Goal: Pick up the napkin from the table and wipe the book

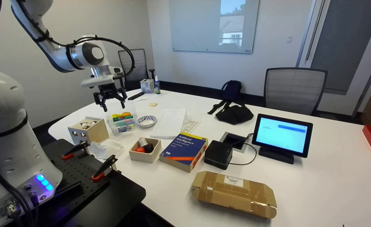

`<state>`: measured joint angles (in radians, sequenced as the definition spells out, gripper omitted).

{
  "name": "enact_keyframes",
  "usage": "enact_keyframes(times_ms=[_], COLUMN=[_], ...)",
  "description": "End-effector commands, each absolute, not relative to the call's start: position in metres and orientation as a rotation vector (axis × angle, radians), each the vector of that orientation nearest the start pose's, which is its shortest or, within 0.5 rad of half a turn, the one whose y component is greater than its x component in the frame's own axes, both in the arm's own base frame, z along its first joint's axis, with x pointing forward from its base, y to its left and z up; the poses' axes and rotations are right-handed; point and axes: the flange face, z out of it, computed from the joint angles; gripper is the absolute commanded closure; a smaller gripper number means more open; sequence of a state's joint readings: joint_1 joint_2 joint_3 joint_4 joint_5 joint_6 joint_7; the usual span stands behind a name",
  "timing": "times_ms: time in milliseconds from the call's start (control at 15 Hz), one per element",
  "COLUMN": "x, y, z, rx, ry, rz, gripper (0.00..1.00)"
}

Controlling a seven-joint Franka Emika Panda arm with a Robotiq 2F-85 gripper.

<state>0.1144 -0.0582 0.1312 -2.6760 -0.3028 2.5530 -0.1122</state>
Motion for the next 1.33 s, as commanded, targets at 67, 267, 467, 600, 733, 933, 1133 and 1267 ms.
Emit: enact_keyframes(times_ms=[67, 267, 467, 600, 733, 933, 1133, 1267], x=[0.366, 0.356, 0.363, 0.369, 0.376, 0.378, 0.377, 0.377], y=[0.119, 0.128, 0.139, 0.144, 0.147, 0.158, 0.165, 0.167], z=[0.199, 0.169, 0.147, 0.135, 0.116, 0.084, 0.058, 0.044], rx=[-3.143, -3.114, -3.1, -3.109, -3.118, -3.084, -3.046, -3.044], ry=[-0.891, -0.807, -0.766, -0.754, -0.737, -0.729, -0.732, -0.726], rz=[0.087, 0.013, -0.077, -0.104, -0.096, -0.069, -0.055, -0.047], gripper=[0.0, 0.0, 0.0, 0.0, 0.0, 0.0, 0.0, 0.0])
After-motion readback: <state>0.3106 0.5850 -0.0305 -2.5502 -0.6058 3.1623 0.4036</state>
